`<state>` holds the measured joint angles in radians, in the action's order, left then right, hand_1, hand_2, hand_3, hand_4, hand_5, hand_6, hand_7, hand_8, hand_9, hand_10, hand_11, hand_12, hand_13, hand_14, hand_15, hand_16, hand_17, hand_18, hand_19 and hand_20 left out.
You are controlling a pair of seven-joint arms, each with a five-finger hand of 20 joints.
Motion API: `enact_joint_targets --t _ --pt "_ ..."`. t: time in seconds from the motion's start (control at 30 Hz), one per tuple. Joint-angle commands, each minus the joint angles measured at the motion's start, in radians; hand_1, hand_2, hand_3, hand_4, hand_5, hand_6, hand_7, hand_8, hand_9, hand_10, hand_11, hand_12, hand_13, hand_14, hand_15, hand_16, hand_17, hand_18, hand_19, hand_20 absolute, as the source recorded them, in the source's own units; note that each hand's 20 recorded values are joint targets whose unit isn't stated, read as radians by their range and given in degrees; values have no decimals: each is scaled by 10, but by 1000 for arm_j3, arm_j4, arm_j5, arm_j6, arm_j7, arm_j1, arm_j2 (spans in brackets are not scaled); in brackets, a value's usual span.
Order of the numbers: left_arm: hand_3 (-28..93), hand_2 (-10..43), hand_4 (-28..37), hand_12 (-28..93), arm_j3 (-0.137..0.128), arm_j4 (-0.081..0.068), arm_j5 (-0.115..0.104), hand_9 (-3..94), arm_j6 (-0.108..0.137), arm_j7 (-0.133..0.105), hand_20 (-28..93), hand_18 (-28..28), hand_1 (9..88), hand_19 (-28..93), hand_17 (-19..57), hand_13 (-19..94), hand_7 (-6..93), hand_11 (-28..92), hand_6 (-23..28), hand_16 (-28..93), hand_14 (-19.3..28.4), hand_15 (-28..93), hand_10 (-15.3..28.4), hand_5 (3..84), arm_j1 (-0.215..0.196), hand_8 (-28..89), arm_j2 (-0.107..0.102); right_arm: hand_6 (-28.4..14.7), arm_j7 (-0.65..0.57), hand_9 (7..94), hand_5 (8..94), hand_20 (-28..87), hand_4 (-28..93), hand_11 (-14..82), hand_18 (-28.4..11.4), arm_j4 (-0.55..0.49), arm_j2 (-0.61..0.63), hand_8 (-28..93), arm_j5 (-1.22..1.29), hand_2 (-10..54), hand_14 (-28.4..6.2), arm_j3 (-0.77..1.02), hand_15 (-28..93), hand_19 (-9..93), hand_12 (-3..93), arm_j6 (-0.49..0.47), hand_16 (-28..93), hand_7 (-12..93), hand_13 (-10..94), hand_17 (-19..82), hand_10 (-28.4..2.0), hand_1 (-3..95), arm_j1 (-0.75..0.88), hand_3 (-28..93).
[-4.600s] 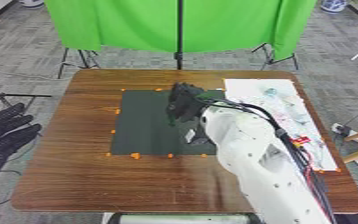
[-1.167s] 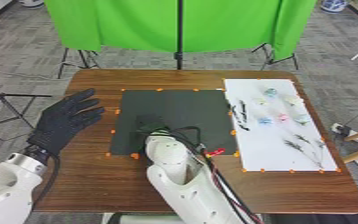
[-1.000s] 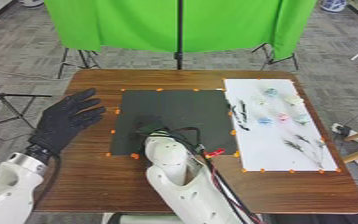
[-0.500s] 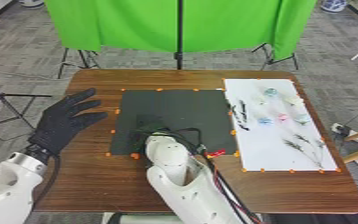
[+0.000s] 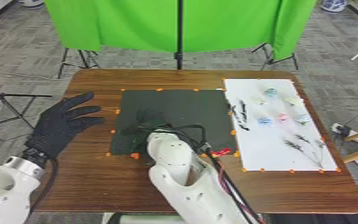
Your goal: Arrange flowers
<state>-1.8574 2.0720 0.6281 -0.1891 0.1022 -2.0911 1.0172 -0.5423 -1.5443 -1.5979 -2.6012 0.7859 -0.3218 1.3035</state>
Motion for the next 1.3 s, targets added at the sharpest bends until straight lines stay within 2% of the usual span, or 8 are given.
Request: enact_joint_targets --t 0.03,0.23,0.37,0.4,0.67,0.9,0.97,1.3 --pt "680 -14 -260 184 -37 32 9 426 28 -31 -33 257 255 546 -89 375 236 221 20 18 237 381 155 385 -82 -111 37 -8 39 937 786 149 -233 442 -193 -62 23 -163 -42 -40 -31 -11 656 929 289 -47 304 629 908 460 -67 120 -6 712" --pt "699 -27 -271 176 -93 83 17 400 70 -108 -13 245 252 529 -84 332 234 236 21 3 216 390 151 392 -202 -108 88 -11 110 937 784 145 -248 432 -195 -158 74 -157 -16 -29 -35 57 658 927 296 -113 304 623 901 451 -69 108 -32 716" --pt "707 -30 -270 167 -112 101 20 365 75 -128 -2 239 249 520 -81 302 223 248 24 -7 195 387 146 395 -242 -106 110 -12 102 926 767 144 -246 426 -196 -256 160 -159 40 -25 -38 160 662 921 306 -116 305 617 882 434 -75 109 -12 714" --pt "707 -30 -270 163 -115 107 20 361 77 -121 1 238 249 518 -80 299 220 252 24 -10 193 388 146 396 -247 -104 114 -12 87 923 766 144 -245 424 -196 -279 190 -161 73 -29 -40 187 662 920 307 -99 305 611 878 432 -75 113 -2 718" --pt "711 -38 -262 147 -127 122 23 336 83 -127 15 229 252 504 -77 287 208 267 27 -18 171 373 135 387 -262 -100 123 -15 16 914 762 148 -257 421 -199 -411 434 -157 176 -43 -42 402 666 914 311 -57 300 594 871 420 -79 111 82 725" --pt "710 -38 -257 135 -129 130 30 329 87 -129 27 226 254 496 -75 285 206 272 27 -17 166 370 133 381 -267 -98 133 -14 -76 899 755 153 -262 420 -199 -542 650 -158 249 -44 -48 651 671 906 312 -60 300 558 851 402 -88 113 281 727" --pt "709 -38 -257 134 -135 136 33 328 90 -137 29 225 254 494 -75 284 206 273 27 -17 165 370 132 381 -281 -98 140 -13 -91 887 749 154 -261 421 -199 -550 684 -158 256 -46 -52 715 673 901 313 -70 300 545 839 391 -89 115 328 730" --pt "708 -38 -253 130 -132 133 40 326 84 -132 38 225 254 490 -74 282 207 275 26 -18 162 367 131 379 -274 -99 147 -39 -186 769 647 186 -264 447 -207 -528 740 -167 300 -35 -86 885 697 867 306 -171 276 499 730 325 -122 113 502 725"
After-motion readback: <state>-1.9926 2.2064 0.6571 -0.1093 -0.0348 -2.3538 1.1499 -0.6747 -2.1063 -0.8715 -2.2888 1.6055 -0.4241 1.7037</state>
